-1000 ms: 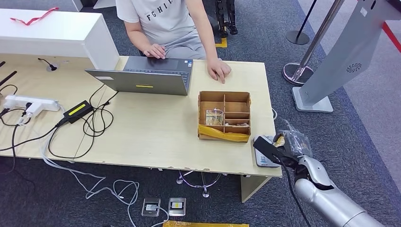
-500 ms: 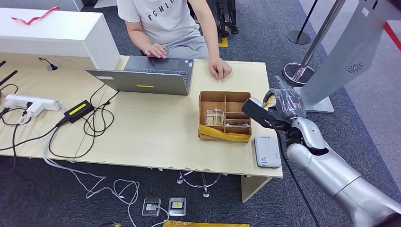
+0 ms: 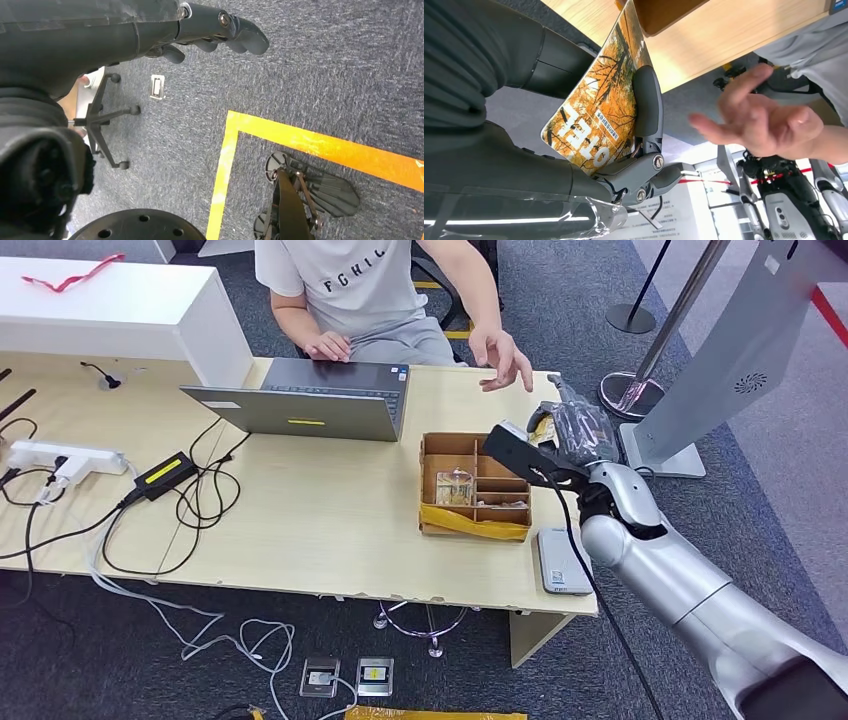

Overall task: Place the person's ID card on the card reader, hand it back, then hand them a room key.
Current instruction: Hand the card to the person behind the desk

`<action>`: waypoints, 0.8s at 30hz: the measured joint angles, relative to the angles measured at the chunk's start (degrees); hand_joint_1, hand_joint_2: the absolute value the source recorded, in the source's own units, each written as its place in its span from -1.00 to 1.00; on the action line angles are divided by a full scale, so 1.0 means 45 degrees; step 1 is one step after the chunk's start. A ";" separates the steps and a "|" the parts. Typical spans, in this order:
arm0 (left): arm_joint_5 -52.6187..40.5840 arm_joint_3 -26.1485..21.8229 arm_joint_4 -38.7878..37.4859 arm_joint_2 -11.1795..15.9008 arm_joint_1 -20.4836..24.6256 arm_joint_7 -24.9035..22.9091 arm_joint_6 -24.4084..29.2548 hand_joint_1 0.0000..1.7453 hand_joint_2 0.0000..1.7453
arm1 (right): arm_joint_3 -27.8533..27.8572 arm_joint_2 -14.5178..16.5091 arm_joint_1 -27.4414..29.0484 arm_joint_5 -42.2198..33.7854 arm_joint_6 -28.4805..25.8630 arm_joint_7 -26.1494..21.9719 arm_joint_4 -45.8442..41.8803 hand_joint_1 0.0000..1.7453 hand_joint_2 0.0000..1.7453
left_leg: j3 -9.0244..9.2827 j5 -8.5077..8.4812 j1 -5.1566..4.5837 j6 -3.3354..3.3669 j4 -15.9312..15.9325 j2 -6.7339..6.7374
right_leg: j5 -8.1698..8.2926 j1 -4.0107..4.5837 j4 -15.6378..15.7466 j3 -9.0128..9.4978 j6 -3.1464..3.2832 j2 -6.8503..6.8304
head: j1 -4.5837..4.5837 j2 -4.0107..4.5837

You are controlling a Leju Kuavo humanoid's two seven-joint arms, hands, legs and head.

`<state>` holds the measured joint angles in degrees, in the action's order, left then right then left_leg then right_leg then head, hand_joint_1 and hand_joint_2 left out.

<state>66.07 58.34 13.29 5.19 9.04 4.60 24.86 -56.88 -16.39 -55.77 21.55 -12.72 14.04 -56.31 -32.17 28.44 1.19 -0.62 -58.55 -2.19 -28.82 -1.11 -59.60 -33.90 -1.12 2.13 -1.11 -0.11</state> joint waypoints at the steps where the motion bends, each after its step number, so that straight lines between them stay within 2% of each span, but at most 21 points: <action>1: -0.0004 0.0012 0.0000 -0.0006 0.0002 -0.0001 -0.0002 -1.00 -1.00 | -0.0001 0.0082 -0.0018 0.0000 -0.0004 -0.0016 0.0109 1.00 1.00 | 0.0000 0.0000 0.0000 0.0000 0.0000 0.0000 | 0.0000 0.0000 0.0000 0.0000 0.0000 0.0000 | 0.0000 0.0000; 14: 0.0149 0.0221 0.0000 -0.0129 -0.0002 -0.0002 -0.0072 -1.00 -1.00 | -0.0140 0.1186 -0.0161 0.0329 -0.0057 -0.0668 0.1626 1.00 1.00 | 0.0000 0.0000 0.0003 -0.0001 0.0000 0.0004 | 0.0000 0.0004 0.0000 -0.0005 0.0001 0.0020 | 0.0001 0.0000; 23: 0.0160 0.0248 0.0000 0.0011 -0.0048 -0.0002 -0.0010 -1.00 -1.00 | -0.0132 0.1297 -0.0211 0.0551 -0.0030 -0.0035 0.1951 1.00 1.00 | -0.0002 0.0001 0.0002 -0.0002 -0.0001 0.0006 | -0.0001 0.0002 0.0001 -0.0007 0.0001 0.0017 | 0.0001 0.0000; 24: 0.0162 0.0249 0.0000 0.0019 -0.0054 -0.0001 -0.0007 -1.00 -1.00 | -0.0131 0.1297 -0.0217 0.0559 -0.0028 -0.0010 0.1960 0.92 1.00 | -0.0002 0.0001 0.0002 -0.0002 -0.0001 0.0003 | -0.0001 0.0003 0.0001 -0.0007 0.0001 0.0016 | 0.0002 0.0000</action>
<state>66.80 59.46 13.29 5.28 8.80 4.60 24.82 -57.47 -10.56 -56.75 24.06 -12.85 14.00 -47.49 -32.18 28.44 1.19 -0.63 -58.56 -2.18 -28.83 -1.09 -59.60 -33.93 -1.11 2.20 -1.10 -0.11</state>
